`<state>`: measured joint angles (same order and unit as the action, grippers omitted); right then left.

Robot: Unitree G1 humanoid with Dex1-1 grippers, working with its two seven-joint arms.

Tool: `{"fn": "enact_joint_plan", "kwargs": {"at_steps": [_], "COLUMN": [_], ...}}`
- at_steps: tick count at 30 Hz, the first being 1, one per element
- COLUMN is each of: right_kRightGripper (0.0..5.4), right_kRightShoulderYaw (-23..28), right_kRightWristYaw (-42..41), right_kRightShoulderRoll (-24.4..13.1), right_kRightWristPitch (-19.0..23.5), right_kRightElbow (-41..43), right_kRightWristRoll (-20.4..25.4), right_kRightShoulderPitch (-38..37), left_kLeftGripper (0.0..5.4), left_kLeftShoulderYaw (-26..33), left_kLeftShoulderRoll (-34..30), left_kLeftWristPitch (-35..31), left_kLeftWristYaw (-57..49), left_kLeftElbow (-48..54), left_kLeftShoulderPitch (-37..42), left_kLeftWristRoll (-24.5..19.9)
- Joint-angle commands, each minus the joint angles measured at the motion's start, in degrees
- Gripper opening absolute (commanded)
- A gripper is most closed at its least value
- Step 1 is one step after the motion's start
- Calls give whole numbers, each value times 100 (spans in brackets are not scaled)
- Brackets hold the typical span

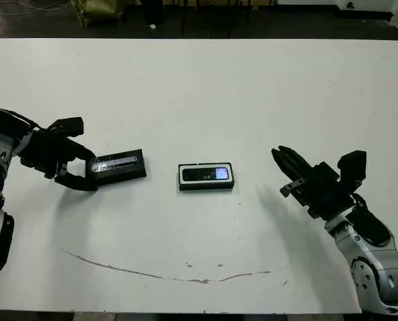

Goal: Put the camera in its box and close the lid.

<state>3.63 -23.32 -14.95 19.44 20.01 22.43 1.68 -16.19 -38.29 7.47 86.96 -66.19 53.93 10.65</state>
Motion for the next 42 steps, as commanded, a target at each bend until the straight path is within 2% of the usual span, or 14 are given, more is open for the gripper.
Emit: {"fn": "enact_joint_plan", "kwargs": {"at_steps": [1, 6, 16, 23, 29, 32, 36, 39, 42], "right_kRightGripper": [0, 0, 0, 0, 0, 0, 0, 0, 0], "right_kRightShoulderYaw": [30, 39, 28, 5, -20, -44, -72, -67, -57], "right_kRightWristYaw": [-93, -97, -94, -73, -41, 26, 107, 135, 131], "right_kRightShoulderRoll": [-32, -25, -33, -17, 40, 51, 94, 132, 128], "right_kRightWristPitch": [-25, 3, -9, 37, 29, 85, 103, 114, 81], "right_kRightElbow": [-118, -127, -148, -151, -143, -83, -37, -9, -6], "right_kRightWristRoll": [49, 75, 44, 51, 72, 56, 67, 98, 89], "right_kRightShoulderPitch": [-80, -69, -82, -84, -112, -128, -157, -174, -185], "left_kLeftGripper": [226, 207, 207, 207, 206, 206, 205, 205, 205], "left_kLeftShoulderYaw": [4, 113, 438, 1108, 1503, 1523, 1375, 1124, 832], "left_kLeftShoulderRoll": [79, 157, 154, -25, -136, -161, -54, 5, 66], "left_kLeftWristPitch": [-199, -183, -897, -1505, -2221, -2507, -2294, -2283, -2162], "left_kLeftWristYaw": [-32, -76, -207, -402, -814, -1261, -1600, -1690, -1662], "left_kLeftElbow": [-72, 17, 561, 2029, 3771, 4846, 5960, 6254, 6135], "left_kLeftShoulderPitch": [-382, -499, -647, -975, -1378, -1734, -2236, -2335, -2252], "left_kLeftWristRoll": [34, -85, -443, -1274, -1861, -1926, -2005, -1990, -1919]}}
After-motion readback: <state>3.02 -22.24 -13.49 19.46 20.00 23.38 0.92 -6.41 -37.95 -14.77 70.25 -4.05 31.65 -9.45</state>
